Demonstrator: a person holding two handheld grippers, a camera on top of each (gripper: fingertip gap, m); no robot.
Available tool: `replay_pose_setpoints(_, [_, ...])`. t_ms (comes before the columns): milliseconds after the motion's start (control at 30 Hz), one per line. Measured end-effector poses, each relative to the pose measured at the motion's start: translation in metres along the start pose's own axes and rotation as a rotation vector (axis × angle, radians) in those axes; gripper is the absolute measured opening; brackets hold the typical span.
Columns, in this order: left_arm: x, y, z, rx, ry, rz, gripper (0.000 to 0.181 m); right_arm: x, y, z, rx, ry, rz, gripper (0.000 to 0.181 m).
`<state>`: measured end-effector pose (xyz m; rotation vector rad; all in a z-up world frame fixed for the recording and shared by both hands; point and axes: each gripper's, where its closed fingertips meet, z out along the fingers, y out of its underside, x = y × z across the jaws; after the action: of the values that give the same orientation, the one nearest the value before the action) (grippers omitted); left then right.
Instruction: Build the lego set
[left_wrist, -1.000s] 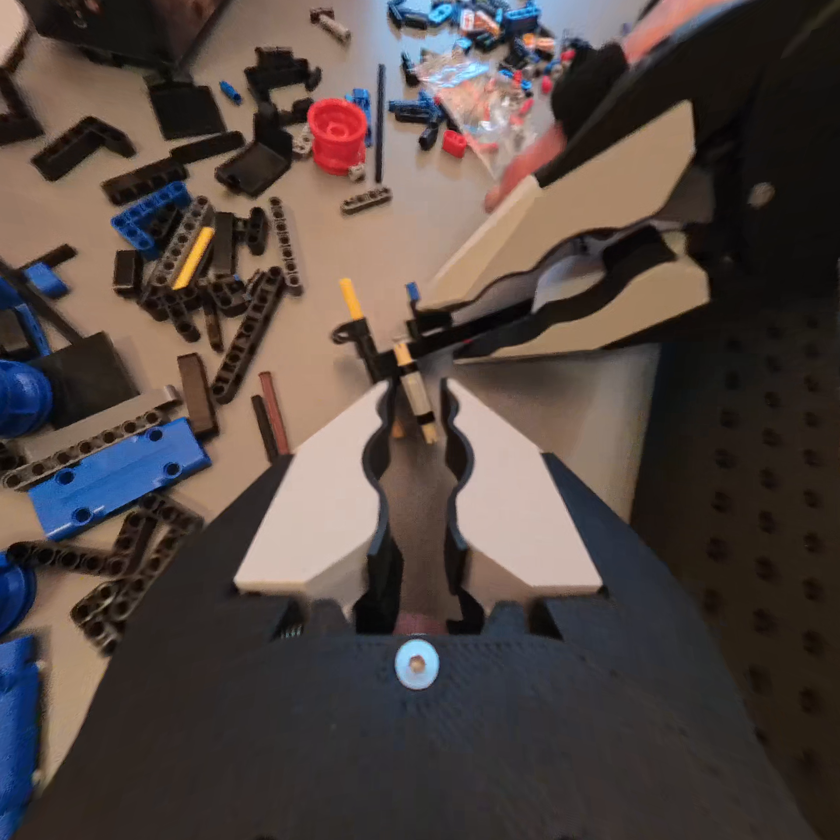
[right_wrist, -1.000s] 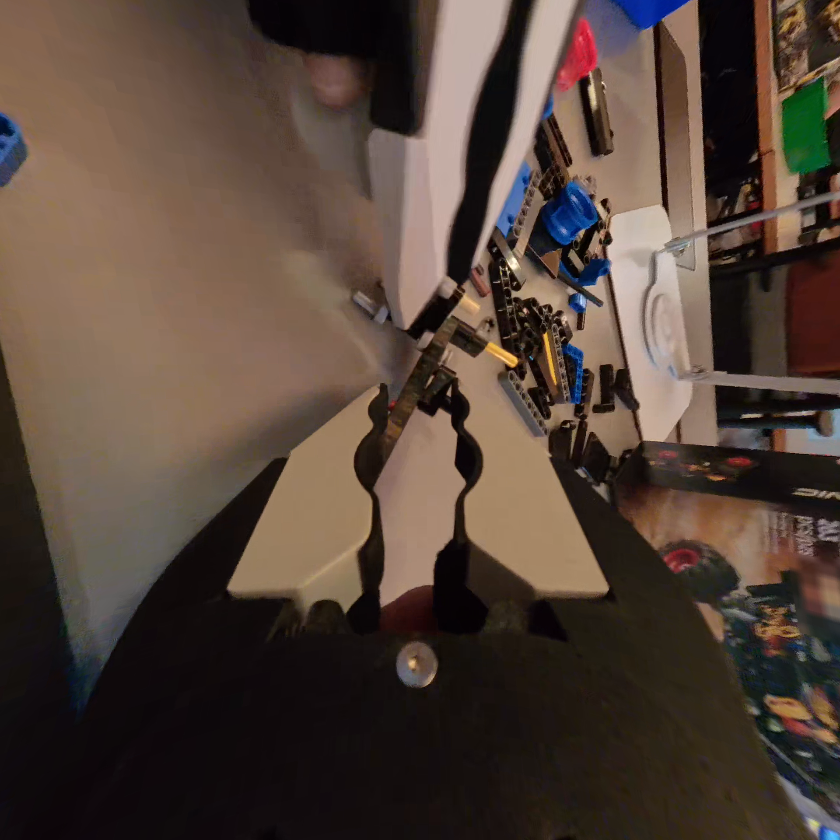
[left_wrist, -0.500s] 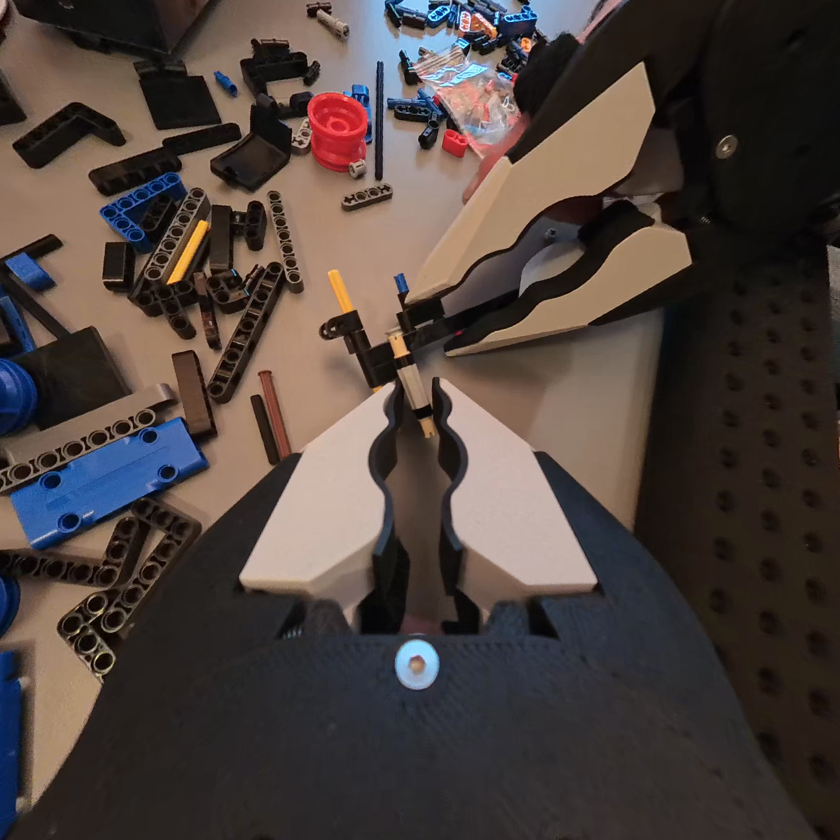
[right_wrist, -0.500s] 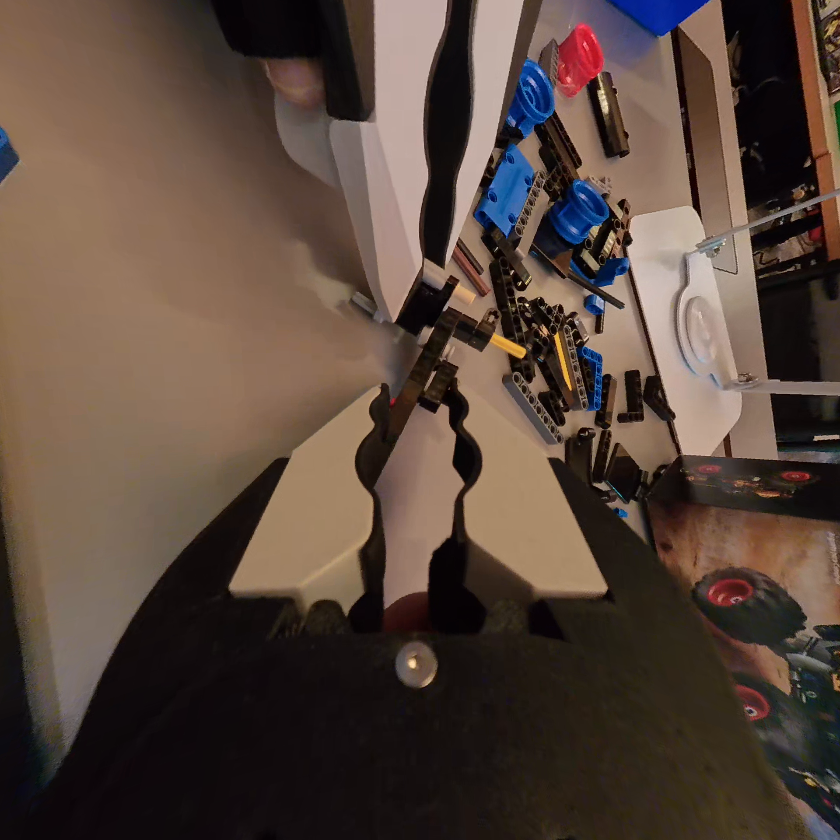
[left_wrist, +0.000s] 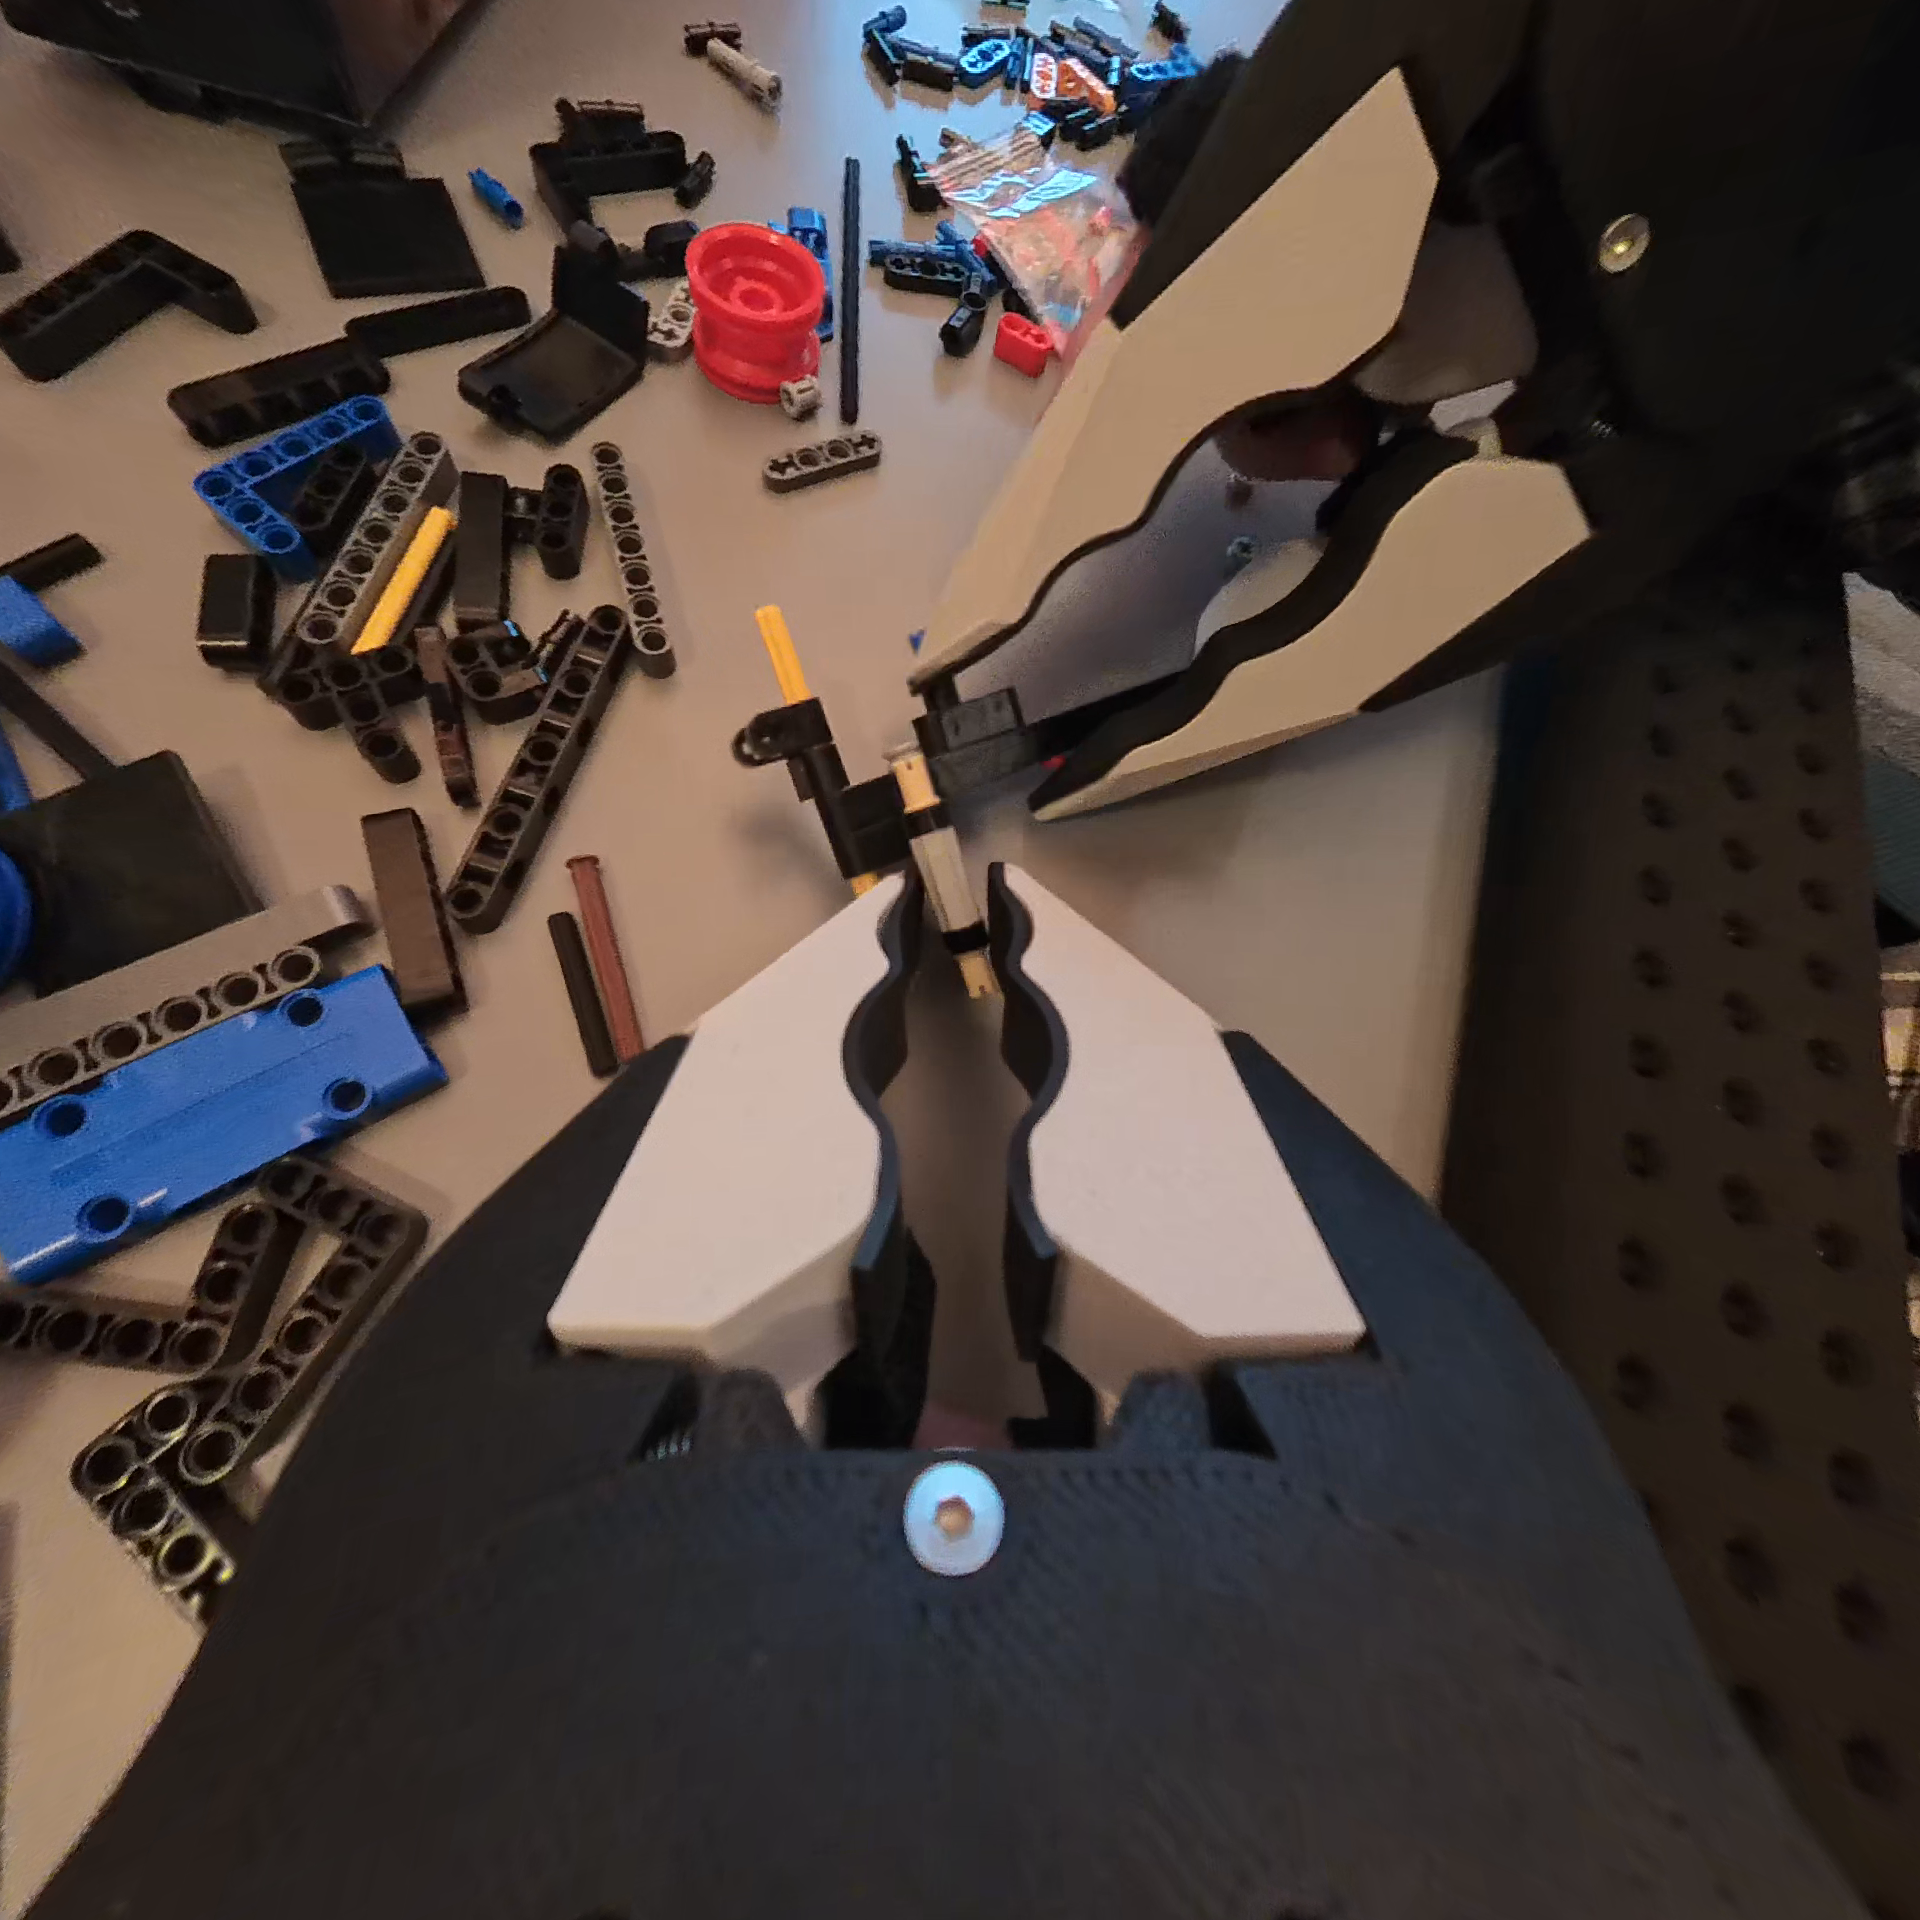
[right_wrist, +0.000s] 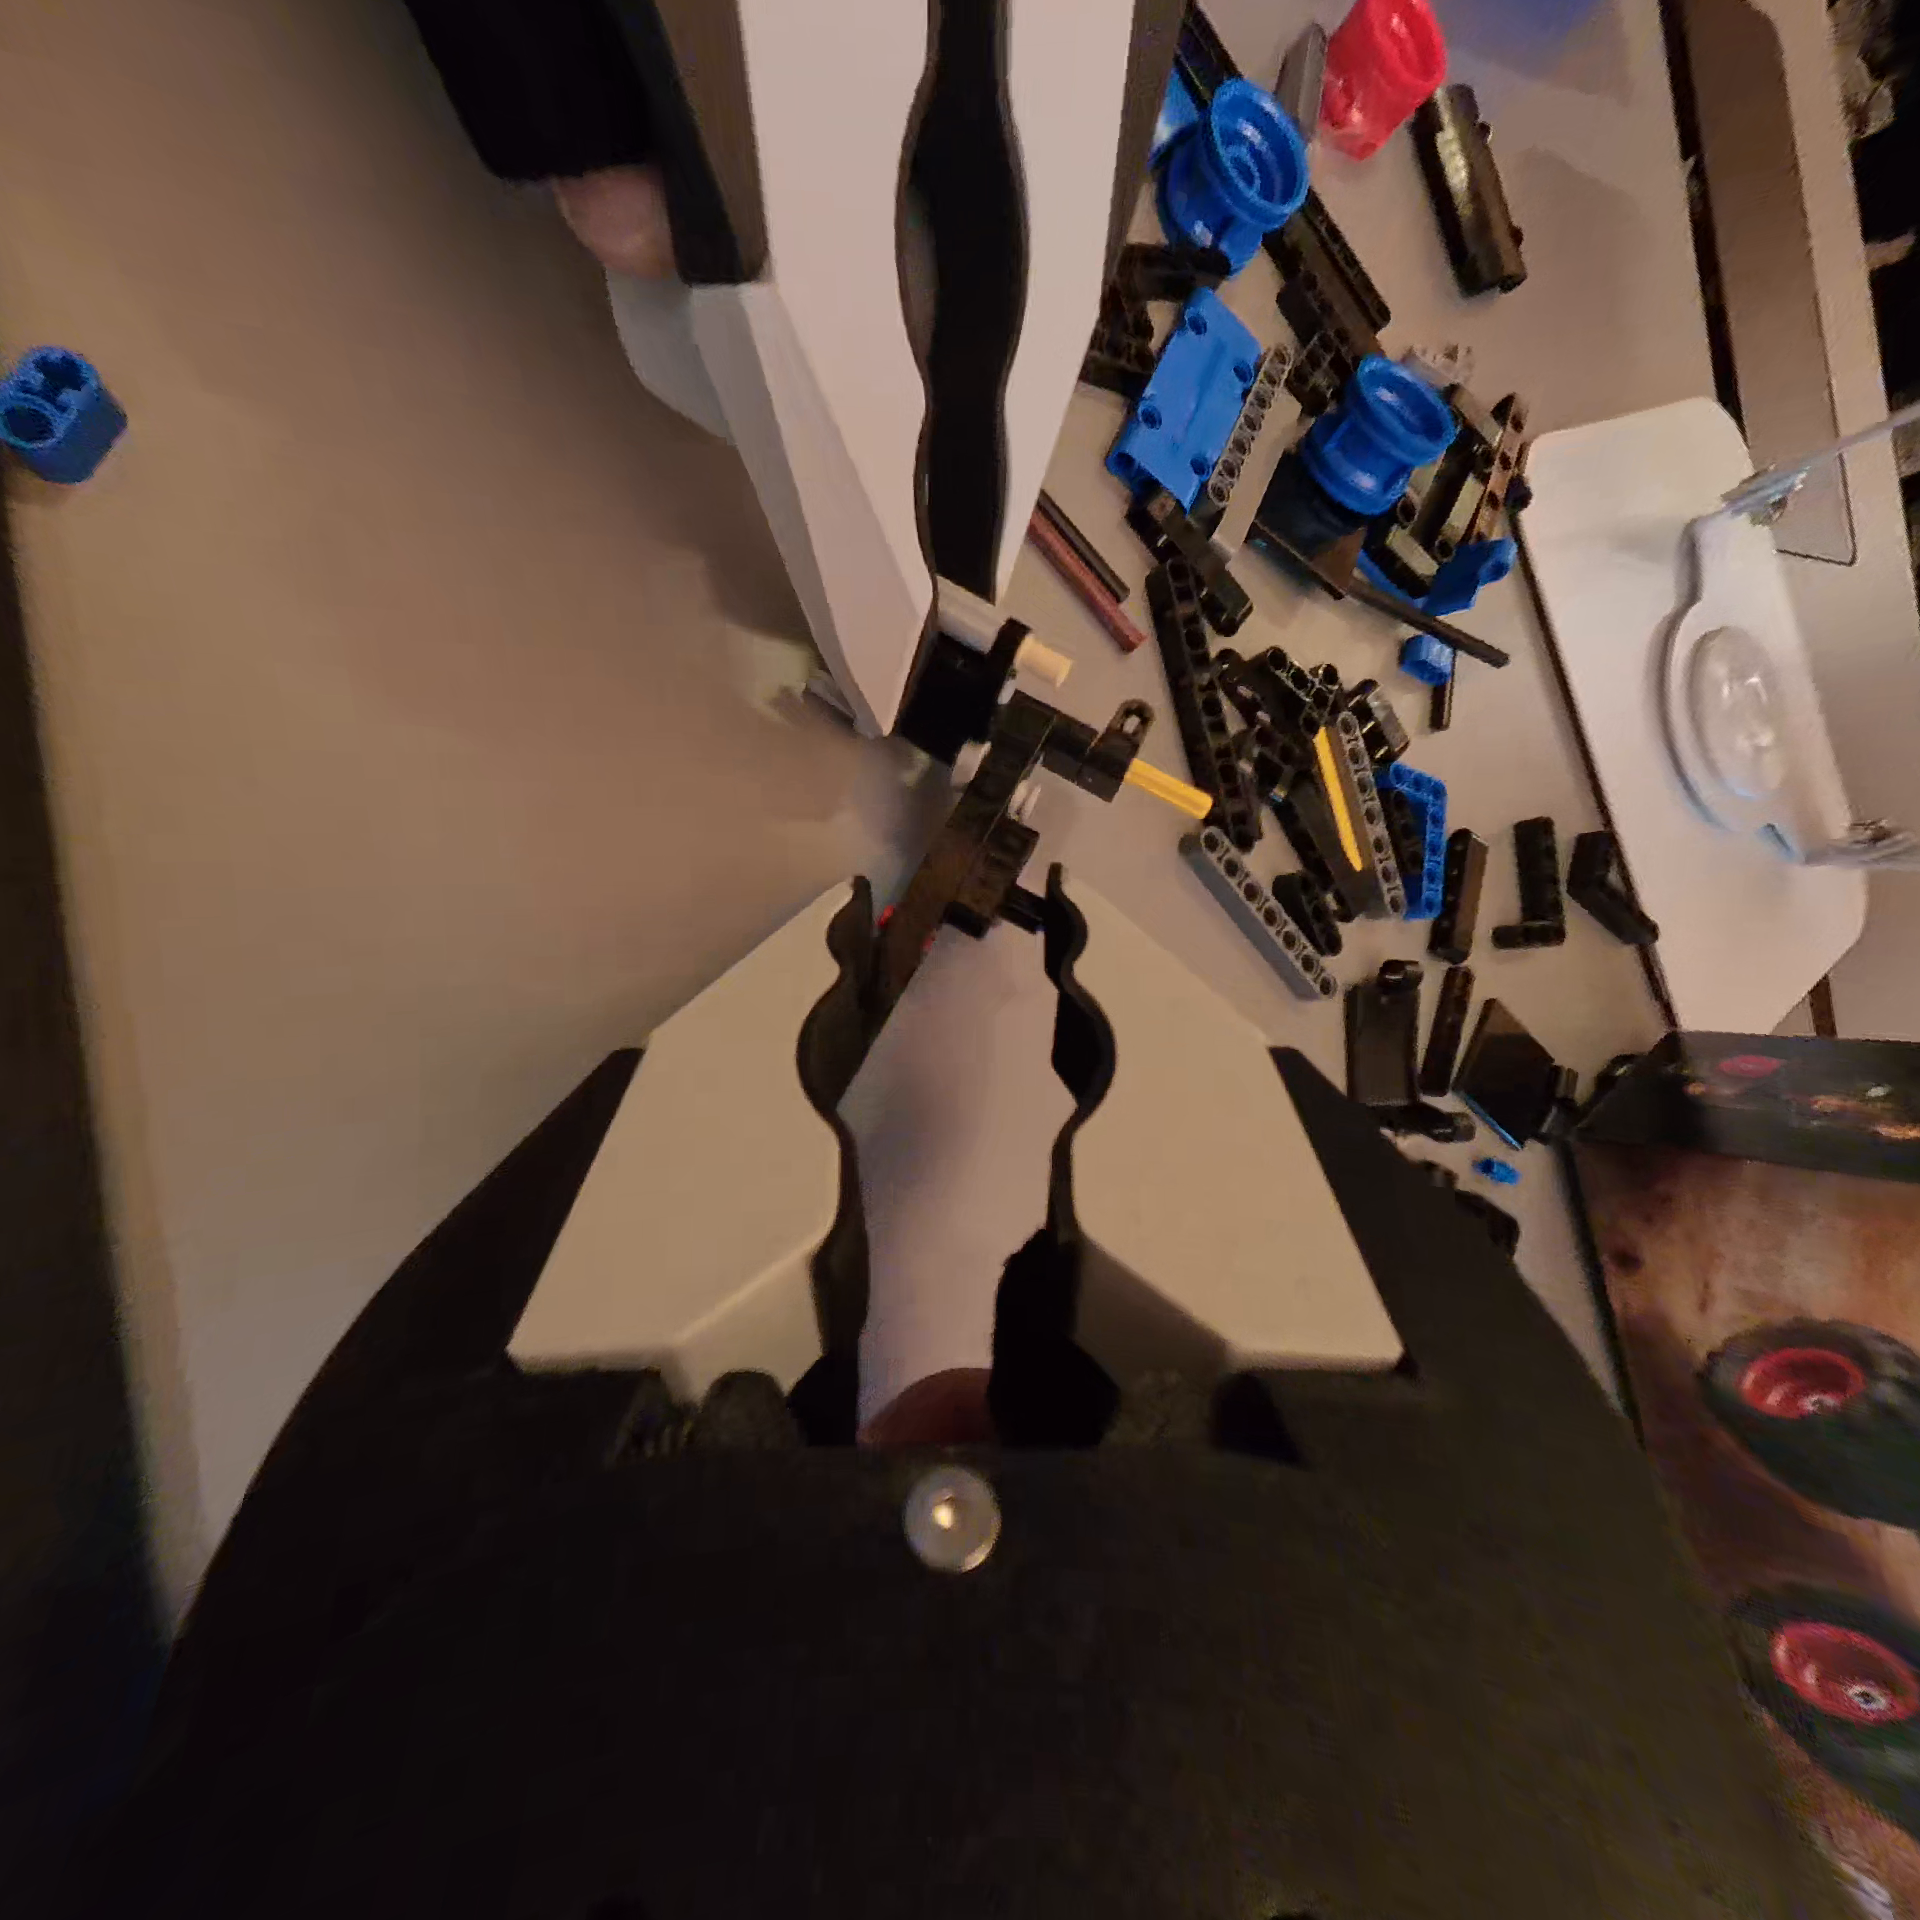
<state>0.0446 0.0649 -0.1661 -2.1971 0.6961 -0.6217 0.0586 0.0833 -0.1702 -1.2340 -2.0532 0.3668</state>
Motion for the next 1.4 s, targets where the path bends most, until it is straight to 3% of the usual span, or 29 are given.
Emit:
replay_pose_setpoints(267, [-0.003,-0.003,-0.002,0.019,-0.009,0.002,0.009,0.008,0.010,-0.021,0.040,0.043,0.077,0.036])
replay_pose_setpoints(433, [0.000,-0.007,-0.005,0.050,0.019,0.002,0.021,0.007,0.015,-0.030,0.051,0.009,0.108,0.035])
replay_pose_setpoints(567, [0.002,-0.005,-0.003,0.040,0.015,0.026,0.020,0.004,0.019,-0.024,0.007,0.018,0.062,0.008])
replay_pose_setpoints(633, [0.001,-0.004,-0.004,0.044,0.012,0.035,0.020,0.006,0.018,-0.022,0.003,0.038,0.049,0.007])
replay_pose_setpoints(1000, [0.003,-0.034,-0.030,0.242,-0.045,0.146,0.044,0.020,-0.002,-0.036,0.211,-0.014,0.180,0.006])
replay_pose_setpoints(1400, [0.002,-0.048,-0.044,0.343,-0.089,0.223,0.054,0.027,-0.012,-0.051,0.353,-0.035,0.244,0.007])
